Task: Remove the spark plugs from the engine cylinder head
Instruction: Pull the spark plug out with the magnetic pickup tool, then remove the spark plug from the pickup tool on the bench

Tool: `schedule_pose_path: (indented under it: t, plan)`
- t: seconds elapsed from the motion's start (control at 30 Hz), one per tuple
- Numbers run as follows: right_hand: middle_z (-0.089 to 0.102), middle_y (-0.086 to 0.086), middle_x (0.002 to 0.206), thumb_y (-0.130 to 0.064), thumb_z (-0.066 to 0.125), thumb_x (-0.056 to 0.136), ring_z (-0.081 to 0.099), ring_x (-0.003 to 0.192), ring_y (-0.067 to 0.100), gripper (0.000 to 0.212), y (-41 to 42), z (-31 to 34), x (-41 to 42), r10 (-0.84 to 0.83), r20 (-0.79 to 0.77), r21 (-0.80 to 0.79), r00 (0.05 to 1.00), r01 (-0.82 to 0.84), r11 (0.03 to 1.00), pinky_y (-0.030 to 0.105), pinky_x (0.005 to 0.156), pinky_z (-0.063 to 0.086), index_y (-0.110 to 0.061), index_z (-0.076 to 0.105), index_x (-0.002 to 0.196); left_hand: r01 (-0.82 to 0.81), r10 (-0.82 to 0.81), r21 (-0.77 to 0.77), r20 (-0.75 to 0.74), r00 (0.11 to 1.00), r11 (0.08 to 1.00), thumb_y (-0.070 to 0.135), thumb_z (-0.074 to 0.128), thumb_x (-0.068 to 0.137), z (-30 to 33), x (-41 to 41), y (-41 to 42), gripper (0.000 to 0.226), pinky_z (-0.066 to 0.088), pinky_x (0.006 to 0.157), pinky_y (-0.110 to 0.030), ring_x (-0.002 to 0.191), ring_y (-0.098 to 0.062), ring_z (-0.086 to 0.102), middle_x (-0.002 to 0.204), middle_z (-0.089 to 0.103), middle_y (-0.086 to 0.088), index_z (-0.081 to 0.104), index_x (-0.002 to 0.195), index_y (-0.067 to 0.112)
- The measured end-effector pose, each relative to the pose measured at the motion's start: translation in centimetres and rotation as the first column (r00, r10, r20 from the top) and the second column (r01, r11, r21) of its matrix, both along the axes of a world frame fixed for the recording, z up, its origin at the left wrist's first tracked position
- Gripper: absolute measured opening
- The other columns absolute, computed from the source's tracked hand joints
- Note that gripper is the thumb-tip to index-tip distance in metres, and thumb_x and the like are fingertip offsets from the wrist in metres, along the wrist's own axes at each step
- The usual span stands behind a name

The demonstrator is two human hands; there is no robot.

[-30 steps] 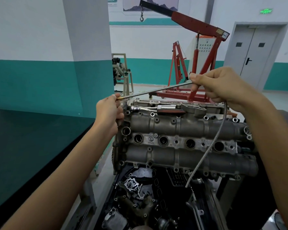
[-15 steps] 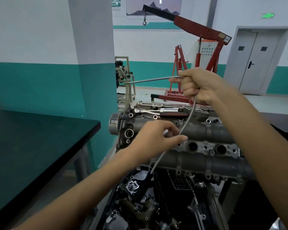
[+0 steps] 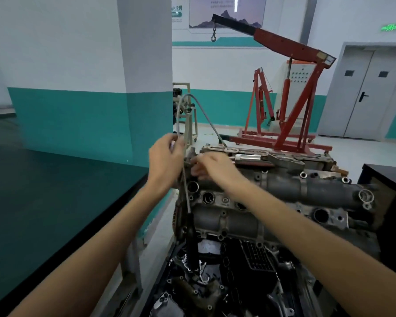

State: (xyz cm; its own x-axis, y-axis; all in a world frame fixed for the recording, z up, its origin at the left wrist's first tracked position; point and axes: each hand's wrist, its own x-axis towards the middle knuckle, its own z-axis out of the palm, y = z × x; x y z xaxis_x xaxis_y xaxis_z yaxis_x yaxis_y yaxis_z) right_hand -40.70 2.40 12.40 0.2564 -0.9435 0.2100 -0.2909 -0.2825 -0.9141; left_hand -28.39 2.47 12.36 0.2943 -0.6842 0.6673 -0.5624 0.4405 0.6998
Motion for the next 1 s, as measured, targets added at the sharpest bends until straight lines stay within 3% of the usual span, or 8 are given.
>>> schedule_pose_path:
  t: [0.1,0.2,0.37,0.47,0.53,0.67,0.83,1.0]
  plan:
    - [0.065,0.010,0.103,-0.034,0.043,0.096,0.060,0.098,0.022,0.035,0.9,-3.4,2.5,0.160,-0.176,-0.017,0.971,-0.165,0.986,0.033,0.087,0.048,-0.005,0.058,0.110,0.049,-0.049,-0.002,-0.176,0.983,0.999,0.017,0.048,0.095,0.9,2.9,-1.0,0.019,0.039,0.059,-0.031,0.061,-0.017,0.047,0.065,0.053,0.003,0.059,0.080,0.014]
    - [0.055,0.004,0.127,-0.045,0.044,0.093,0.049,0.117,0.020,0.048,2.1,-5.3,5.0,0.234,-0.357,-0.050,0.904,-0.269,0.962,0.036,0.101,0.038,-0.017,0.043,0.131,0.085,-0.075,0.022,-0.294,0.953,0.996,0.015,0.047,0.096,1.9,6.4,-1.8,0.022,0.039,0.048,-0.022,0.048,-0.008,0.043,0.066,0.050,0.000,0.059,0.078,0.018]
    - [0.065,0.010,0.098,-0.027,0.046,0.094,0.062,0.087,0.024,0.028,3.5,-4.1,9.7,0.351,-0.213,-0.126,0.912,-0.381,0.916,0.034,0.081,0.049,-0.014,0.045,0.119,0.220,-0.143,0.063,-0.583,0.800,0.973,0.013,0.043,0.100,2.8,13.7,-3.0,0.024,0.026,0.034,-0.014,0.032,-0.001,0.029,0.067,0.044,-0.003,0.058,0.081,0.009]
    - [0.056,0.009,0.080,-0.024,0.040,0.096,0.061,0.069,0.029,0.016,3.8,-4.5,13.7,0.360,-0.135,-0.079,0.923,-0.372,0.925,0.037,0.067,0.051,-0.011,0.038,0.103,0.219,-0.097,0.125,-0.617,0.781,0.968,0.016,0.042,0.100,1.6,17.0,-4.0,0.023,0.025,0.032,-0.014,0.031,-0.001,0.028,0.069,0.041,-0.002,0.059,0.088,0.007]
    - [0.048,0.006,0.072,-0.018,0.034,0.096,0.049,0.058,0.020,0.009,3.1,-5.3,16.5,0.247,-0.223,-0.138,0.943,-0.281,0.950,0.033,0.053,0.041,-0.009,0.034,0.095,0.167,-0.016,0.225,-0.550,0.835,0.960,0.020,0.041,0.101,0.1,18.7,-5.0,0.022,0.025,0.033,-0.014,0.034,-0.005,0.029,0.067,0.040,-0.001,0.057,0.097,0.005]
    - [0.057,0.021,0.105,-0.016,0.035,0.094,0.058,0.091,0.035,0.025,0.6,-6.5,21.8,0.131,-0.351,-0.096,0.927,-0.175,0.980,0.038,0.070,0.044,0.001,0.039,0.113,0.034,0.111,0.519,-0.247,0.963,0.854,0.020,0.043,0.100,-3.8,21.7,-6.5,0.019,0.035,0.037,-0.020,0.046,-0.015,0.036,0.078,0.055,-0.007,0.048,0.104,0.002]
    - [0.057,0.015,0.121,-0.020,0.047,0.091,0.055,0.110,0.032,0.034,-2.7,-8.0,26.6,0.073,-0.498,-0.036,0.864,-0.105,0.994,0.033,0.076,0.040,-0.003,0.044,0.120,-0.104,0.057,0.757,0.089,0.994,0.645,0.024,0.053,0.094,-6.1,24.9,-6.7,0.029,0.032,0.043,-0.023,0.048,-0.020,0.039,0.066,0.048,-0.012,0.050,0.073,0.003]
    - [0.058,0.013,0.119,-0.015,0.049,0.088,0.056,0.109,0.030,0.033,-4.3,-9.7,30.2,0.121,-0.523,0.018,0.844,-0.130,0.991,0.033,0.075,0.042,-0.005,0.049,0.120,-0.275,-0.018,0.891,0.301,0.953,0.362,0.016,0.049,0.091,-5.8,27.4,-7.4,0.034,0.022,0.037,-0.014,0.028,-0.015,0.029,0.035,0.037,-0.003,0.040,0.058,0.009]
